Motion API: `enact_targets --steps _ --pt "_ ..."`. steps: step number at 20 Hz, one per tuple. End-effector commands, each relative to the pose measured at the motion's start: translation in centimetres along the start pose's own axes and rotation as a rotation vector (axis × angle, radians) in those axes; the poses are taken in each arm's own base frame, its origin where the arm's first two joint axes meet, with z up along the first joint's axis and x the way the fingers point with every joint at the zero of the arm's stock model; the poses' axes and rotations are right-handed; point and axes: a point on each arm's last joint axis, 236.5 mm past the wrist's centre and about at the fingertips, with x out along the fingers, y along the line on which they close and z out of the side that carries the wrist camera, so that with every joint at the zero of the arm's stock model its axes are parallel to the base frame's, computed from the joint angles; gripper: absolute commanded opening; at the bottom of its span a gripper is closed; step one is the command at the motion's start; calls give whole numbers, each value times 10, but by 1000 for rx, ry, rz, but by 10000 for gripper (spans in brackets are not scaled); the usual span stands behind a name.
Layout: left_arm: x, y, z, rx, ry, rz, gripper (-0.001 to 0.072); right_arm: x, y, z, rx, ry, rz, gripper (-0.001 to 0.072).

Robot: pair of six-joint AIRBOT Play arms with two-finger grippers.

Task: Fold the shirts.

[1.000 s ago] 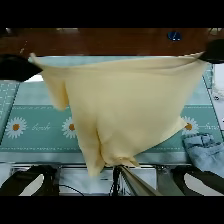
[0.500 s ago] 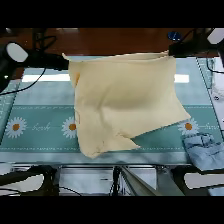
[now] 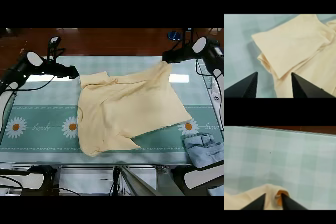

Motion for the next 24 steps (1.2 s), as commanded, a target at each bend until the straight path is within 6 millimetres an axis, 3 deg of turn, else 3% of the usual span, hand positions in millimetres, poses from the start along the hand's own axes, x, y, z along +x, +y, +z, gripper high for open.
enact_targets --steps 1,2,4,6,9,12,14,16,18,21,24 --pt "-63 16 -23 -92 159 -24 515 -53 -6 24 -30 -32 -39 477" --pt "-99 22 -37 -169 215 -31 516 -84 -11 33 -10 -55 -51 481" --pt "-157 20 -80 -295 330 -45 517 -133 -28 32 -18 -49 -106 489" --pt "-182 -4 -118 -345 363 -79 527 -166 -58 13 -20 13 -197 489" --pt "-172 -56 -199 -413 452 -178 548 -187 -102 -3 51 37 -269 489" --pt "-148 -109 -290 -533 548 -328 548 -185 -136 -41 159 118 -274 489" --pt "-138 -133 -329 -619 565 -407 548 -177 -147 -69 231 175 -240 489" --pt "-132 -141 -354 -673 580 -414 533 -169 -150 -89 276 208 -195 489" --pt "-124 -134 -367 -728 595 -365 460 -162 -148 -106 296 249 -166 489" --pt "-113 -125 -360 -744 540 -332 460 -154 -145 -128 294 312 -153 489" --pt "-104 -118 -358 -768 530 -312 460 -152 -145 -135 279 331 -150 489"
